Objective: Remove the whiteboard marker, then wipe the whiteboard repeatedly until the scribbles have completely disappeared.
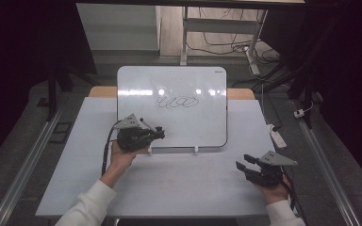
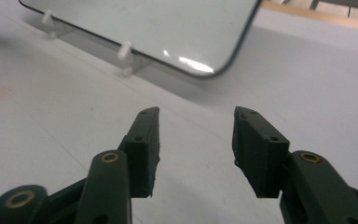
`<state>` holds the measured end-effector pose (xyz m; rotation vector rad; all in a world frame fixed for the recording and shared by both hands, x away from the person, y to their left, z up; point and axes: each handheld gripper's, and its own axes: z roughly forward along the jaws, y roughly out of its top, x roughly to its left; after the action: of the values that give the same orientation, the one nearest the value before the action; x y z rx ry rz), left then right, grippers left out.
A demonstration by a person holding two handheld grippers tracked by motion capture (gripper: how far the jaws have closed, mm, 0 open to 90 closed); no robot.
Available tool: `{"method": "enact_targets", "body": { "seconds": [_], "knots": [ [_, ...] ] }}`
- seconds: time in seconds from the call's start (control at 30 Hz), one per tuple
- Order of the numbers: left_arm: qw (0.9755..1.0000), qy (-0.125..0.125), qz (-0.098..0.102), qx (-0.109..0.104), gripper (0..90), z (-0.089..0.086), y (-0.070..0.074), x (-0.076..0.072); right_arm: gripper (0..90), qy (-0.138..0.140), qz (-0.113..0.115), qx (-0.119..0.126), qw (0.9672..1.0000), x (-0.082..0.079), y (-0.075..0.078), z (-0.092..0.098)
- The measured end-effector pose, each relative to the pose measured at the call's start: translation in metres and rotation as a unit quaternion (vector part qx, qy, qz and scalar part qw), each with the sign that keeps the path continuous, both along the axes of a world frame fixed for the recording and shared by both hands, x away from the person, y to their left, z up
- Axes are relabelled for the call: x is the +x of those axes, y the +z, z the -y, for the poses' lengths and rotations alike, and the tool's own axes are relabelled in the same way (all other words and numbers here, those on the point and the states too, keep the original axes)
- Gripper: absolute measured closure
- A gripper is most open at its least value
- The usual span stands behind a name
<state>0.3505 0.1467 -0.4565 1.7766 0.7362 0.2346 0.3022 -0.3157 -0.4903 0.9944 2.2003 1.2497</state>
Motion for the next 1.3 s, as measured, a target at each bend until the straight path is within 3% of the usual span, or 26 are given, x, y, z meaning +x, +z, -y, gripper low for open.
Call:
{"method": "enact_targets", "body": {
  "seconds": [0.23,0.43,0.73,0.97,1.07,1.3],
  "knots": [
    [0.9986,0.042,0.031,0.005,77.6,-0.009,0.006,0.015,47.7,0.008,-0.010,-0.020,0.9997,0.005,-0.007,0.000],
    [0.9953,0.086,0.042,-0.017,77.6,-0.025,0.022,0.041,47.6,0.014,-0.002,-0.037,0.9992,0.005,-0.006,-0.004],
    [0.9923,0.111,0.054,-0.013,77.6,-0.027,0.041,0.063,47.6,0.009,0.000,-0.032,0.9994,0.007,-0.007,-0.001],
    [0.9871,0.145,0.067,-0.014,77.6,-0.029,0.035,0.082,47.6,0.012,-0.003,-0.034,0.9993,0.007,-0.009,-0.002],
    [0.9866,0.147,0.071,-0.008,77.6,-0.026,0.030,0.087,47.5,0.013,-0.002,-0.035,0.9993,0.007,-0.009,-0.002],
    [0.9844,0.154,0.078,0.032,77.6,-0.008,0.016,0.099,47.4,0.012,-0.006,-0.036,0.9992,0.008,-0.011,-0.002]
  ]
}}
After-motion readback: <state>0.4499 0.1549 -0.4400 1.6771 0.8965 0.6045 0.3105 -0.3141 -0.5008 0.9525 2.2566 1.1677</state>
